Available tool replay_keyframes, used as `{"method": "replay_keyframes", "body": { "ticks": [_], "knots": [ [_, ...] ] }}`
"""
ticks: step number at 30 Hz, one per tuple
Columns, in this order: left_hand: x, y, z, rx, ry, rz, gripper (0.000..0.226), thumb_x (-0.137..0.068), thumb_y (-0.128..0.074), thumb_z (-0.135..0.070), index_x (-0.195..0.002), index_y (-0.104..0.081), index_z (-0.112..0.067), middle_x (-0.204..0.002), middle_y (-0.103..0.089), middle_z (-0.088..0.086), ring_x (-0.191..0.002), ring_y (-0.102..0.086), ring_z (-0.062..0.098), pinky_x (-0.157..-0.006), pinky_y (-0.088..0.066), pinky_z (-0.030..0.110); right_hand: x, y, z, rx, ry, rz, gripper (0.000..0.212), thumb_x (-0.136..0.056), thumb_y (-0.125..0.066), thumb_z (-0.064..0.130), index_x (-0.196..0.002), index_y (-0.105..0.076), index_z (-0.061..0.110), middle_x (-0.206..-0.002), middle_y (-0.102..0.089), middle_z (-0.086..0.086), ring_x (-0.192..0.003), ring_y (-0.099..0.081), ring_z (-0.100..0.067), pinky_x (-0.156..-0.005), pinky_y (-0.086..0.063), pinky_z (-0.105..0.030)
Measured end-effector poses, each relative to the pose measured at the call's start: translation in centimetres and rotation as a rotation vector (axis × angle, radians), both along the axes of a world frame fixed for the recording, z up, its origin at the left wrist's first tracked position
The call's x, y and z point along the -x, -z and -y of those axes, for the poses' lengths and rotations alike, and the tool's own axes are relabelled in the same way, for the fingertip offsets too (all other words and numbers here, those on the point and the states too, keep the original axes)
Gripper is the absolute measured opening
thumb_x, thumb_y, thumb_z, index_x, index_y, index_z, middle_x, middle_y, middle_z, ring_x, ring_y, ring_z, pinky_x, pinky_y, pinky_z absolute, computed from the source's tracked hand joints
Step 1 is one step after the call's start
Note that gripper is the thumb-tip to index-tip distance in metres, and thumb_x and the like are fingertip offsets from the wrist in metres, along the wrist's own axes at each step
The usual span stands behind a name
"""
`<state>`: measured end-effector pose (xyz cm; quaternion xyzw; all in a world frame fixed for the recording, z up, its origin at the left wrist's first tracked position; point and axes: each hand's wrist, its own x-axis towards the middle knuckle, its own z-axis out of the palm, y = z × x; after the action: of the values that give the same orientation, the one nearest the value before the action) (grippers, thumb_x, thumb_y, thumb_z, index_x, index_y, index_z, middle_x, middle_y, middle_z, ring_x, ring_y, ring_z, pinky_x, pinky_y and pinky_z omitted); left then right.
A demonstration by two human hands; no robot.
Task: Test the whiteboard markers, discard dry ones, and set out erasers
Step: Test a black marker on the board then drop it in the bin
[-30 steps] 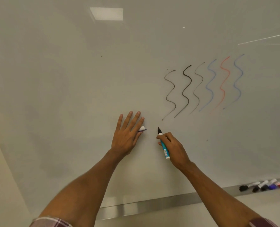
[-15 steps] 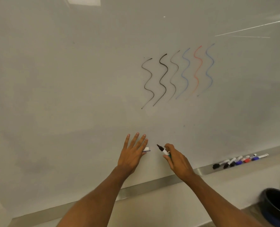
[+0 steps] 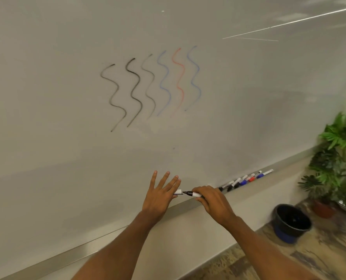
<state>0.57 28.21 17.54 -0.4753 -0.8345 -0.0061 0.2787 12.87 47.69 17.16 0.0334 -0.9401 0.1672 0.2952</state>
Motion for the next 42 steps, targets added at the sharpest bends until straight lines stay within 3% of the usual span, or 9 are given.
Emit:
{"method": "replay_keyframes", "body": {
  "ticks": [6, 11, 18, 22, 26, 30, 32, 36, 42],
  "knots": [
    [-4.5, 1.3, -7.1, 0.094, 0.049, 0.046, 0.062, -0.074, -0.083, -0.029, -0.13, -0.062, -0.016, -0.126, -0.066, -0.001, -0.124, -0.057, 0.029, -0.108, -0.019, 0.061, -4.5, 2.3, -6.8, 0.011, 0.042, 0.044, 0.021, -0.084, -0.065, 0.023, -0.105, -0.066, 0.022, -0.093, -0.07, 0.006, -0.079, -0.063, -0.014, -0.07, -0.043, -0.023],
    [-8.6, 2.5, -13.1, 0.195, 0.077, 0.108, 0.058, -0.071, -0.084, -0.034, -0.124, -0.066, -0.02, -0.113, -0.072, -0.004, -0.116, -0.063, 0.024, -0.113, -0.012, 0.055, -9.1, 4.4, -12.1, 0.021, 0.108, 0.074, 0.023, -0.084, -0.063, 0.02, -0.107, -0.065, 0.023, -0.089, -0.067, 0.007, -0.076, -0.061, -0.014, -0.063, -0.041, -0.026],
    [-14.1, 4.4, -22.1, 0.27, 0.181, 0.183, 0.065, -0.071, -0.086, -0.033, -0.13, -0.06, -0.024, -0.118, -0.069, -0.007, -0.118, -0.062, 0.023, -0.11, -0.015, 0.057, -15.3, 6.1, -18.9, 0.093, 0.195, 0.163, 0.024, -0.091, -0.056, 0.024, -0.112, -0.066, 0.019, -0.1, -0.068, 0.0, -0.089, -0.061, -0.022, -0.076, -0.045, -0.036],
    [-16.6, 5.3, -26.8, 0.276, 0.304, 0.155, 0.046, -0.075, -0.083, -0.03, -0.117, -0.067, -0.022, -0.112, -0.072, -0.007, -0.117, -0.062, 0.021, -0.114, -0.005, 0.055, -19.0, 6.4, -21.3, 0.213, 0.335, 0.208, 0.024, -0.094, -0.055, 0.015, -0.116, -0.064, 0.015, -0.109, -0.065, -0.003, -0.1, -0.057, -0.021, -0.089, -0.044, -0.034],
    [-18.6, 6.1, -31.6, 0.234, 0.434, 0.173, 0.017, -0.082, -0.075, -0.031, -0.093, -0.07, -0.019, -0.086, -0.073, -0.003, -0.096, -0.07, 0.017, -0.119, 0.007, 0.042, -22.4, 7.3, -23.8, 0.346, 0.419, 0.146, 0.02, -0.091, -0.059, 0.01, -0.109, -0.067, 0.012, -0.102, -0.067, -0.003, -0.094, -0.06, -0.019, -0.084, -0.049, -0.034],
    [-21.2, 5.8, -35.5, 0.403, 0.421, 0.231, 0.042, -0.102, -0.029, -0.043, -0.122, -0.058, -0.02, -0.117, -0.065, 0.0, -0.119, -0.054, 0.014, -0.118, 0.006, 0.047, -24.4, 7.8, -26.2, 0.403, 0.496, 0.205, 0.019, -0.09, -0.059, 0.009, -0.105, -0.068, 0.015, -0.098, -0.068, 0.0, -0.089, -0.061, -0.015, -0.078, -0.049, -0.026],
    [-21.8, 6.1, -37.5, 0.454, 0.423, 0.286, 0.037, -0.103, -0.033, -0.042, -0.126, -0.054, -0.021, -0.128, -0.061, 0.0, -0.127, -0.048, 0.016, -0.117, 0.002, 0.048, -24.9, 8.1, -27.4, 0.424, 0.541, 0.219, 0.021, -0.088, -0.058, 0.007, -0.104, -0.069, 0.017, -0.097, -0.069, 0.002, -0.087, -0.062, -0.013, -0.075, -0.048, -0.023],
    [-21.3, 7.3, -41.9, 0.493, 0.471, 0.361, 0.037, -0.1, -0.037, -0.05, -0.115, -0.056, -0.022, -0.115, -0.065, 0.0, -0.115, -0.054, 0.016, -0.112, -0.005, 0.045, -24.8, 8.4, -30.5, 0.437, 0.606, 0.27, 0.018, -0.089, -0.058, 0.01, -0.103, -0.068, 0.017, -0.09, -0.068, 0.0, -0.082, -0.062, -0.015, -0.07, -0.05, -0.03],
    [-19.0, 9.2, -49.8, 0.486, 0.49, 0.354, 0.029, -0.101, -0.043, -0.042, -0.117, -0.055, -0.02, -0.116, -0.066, 0.001, -0.115, -0.053, 0.018, -0.102, -0.009, 0.039, -22.7, 9.7, -36.4, 0.491, 0.697, 0.276, 0.032, -0.09, -0.047, 0.044, -0.103, -0.066, 0.023, -0.09, -0.069, 0.006, -0.081, -0.063, -0.012, -0.069, -0.052, -0.034]
  ]
}}
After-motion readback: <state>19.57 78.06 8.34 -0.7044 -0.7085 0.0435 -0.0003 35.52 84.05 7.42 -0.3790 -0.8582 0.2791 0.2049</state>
